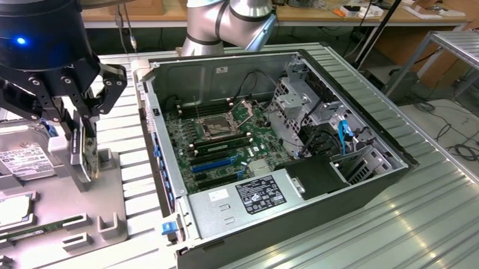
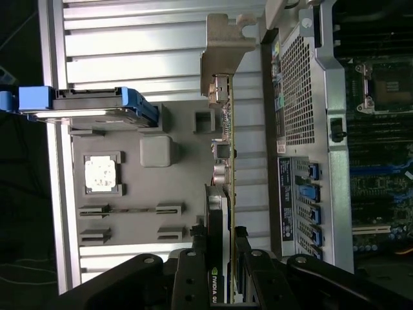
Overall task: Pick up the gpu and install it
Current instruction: 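Pick up the gpu and move the gpu toward the slot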
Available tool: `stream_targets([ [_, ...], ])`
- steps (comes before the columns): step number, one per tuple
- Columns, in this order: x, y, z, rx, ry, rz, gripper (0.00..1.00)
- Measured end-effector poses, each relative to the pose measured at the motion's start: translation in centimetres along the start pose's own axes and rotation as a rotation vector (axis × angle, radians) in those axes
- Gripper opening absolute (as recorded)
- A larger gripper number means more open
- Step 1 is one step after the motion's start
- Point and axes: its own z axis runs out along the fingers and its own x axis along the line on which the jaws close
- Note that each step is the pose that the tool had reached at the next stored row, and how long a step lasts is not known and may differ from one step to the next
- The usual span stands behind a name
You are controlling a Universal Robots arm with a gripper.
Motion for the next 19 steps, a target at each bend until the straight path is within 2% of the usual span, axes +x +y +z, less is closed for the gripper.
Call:
stream_targets([
  [13,-0.1,0.02,-0.45,0.001,0.0148,0.003,0.27],
  [19,-0.1,0.06,-1.38,0.0015,0.0252,0.006,0.27],
])
